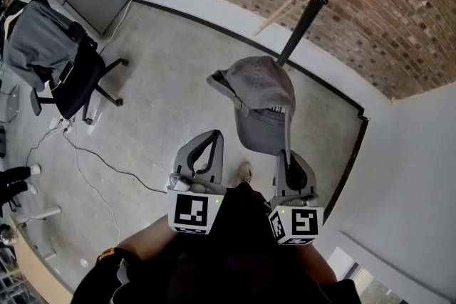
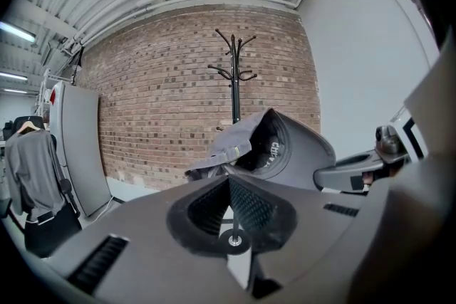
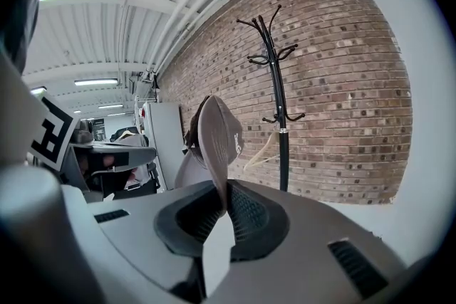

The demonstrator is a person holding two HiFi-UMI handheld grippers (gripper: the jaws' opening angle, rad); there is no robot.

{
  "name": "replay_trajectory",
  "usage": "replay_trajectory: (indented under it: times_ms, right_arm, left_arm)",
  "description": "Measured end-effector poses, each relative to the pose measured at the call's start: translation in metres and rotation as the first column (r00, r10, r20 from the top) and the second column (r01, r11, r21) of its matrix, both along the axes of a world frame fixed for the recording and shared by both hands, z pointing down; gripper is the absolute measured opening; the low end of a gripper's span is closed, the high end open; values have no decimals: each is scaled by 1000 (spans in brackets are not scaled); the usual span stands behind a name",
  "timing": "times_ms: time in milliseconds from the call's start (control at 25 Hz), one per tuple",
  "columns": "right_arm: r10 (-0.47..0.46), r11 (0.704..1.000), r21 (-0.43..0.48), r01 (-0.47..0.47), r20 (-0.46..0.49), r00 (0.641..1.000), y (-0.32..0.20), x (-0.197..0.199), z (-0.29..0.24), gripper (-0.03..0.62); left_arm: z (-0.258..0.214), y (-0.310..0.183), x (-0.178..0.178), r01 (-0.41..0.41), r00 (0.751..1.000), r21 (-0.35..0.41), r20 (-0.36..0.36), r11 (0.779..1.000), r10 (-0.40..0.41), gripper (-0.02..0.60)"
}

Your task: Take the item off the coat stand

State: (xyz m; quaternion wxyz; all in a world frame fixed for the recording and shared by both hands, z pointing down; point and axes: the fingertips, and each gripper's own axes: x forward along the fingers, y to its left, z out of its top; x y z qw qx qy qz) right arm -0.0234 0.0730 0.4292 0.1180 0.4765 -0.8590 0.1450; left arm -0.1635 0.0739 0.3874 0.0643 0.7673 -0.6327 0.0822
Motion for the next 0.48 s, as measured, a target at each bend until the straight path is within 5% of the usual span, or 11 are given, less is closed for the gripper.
replay_trajectory:
  times_ms: [480]
  right_arm:
    - [16, 999, 34, -17, 7, 1000, 2, -2, -12, 32]
  left_arm:
    - [3, 8, -4, 6, 1000, -61, -14, 998, -7, 29]
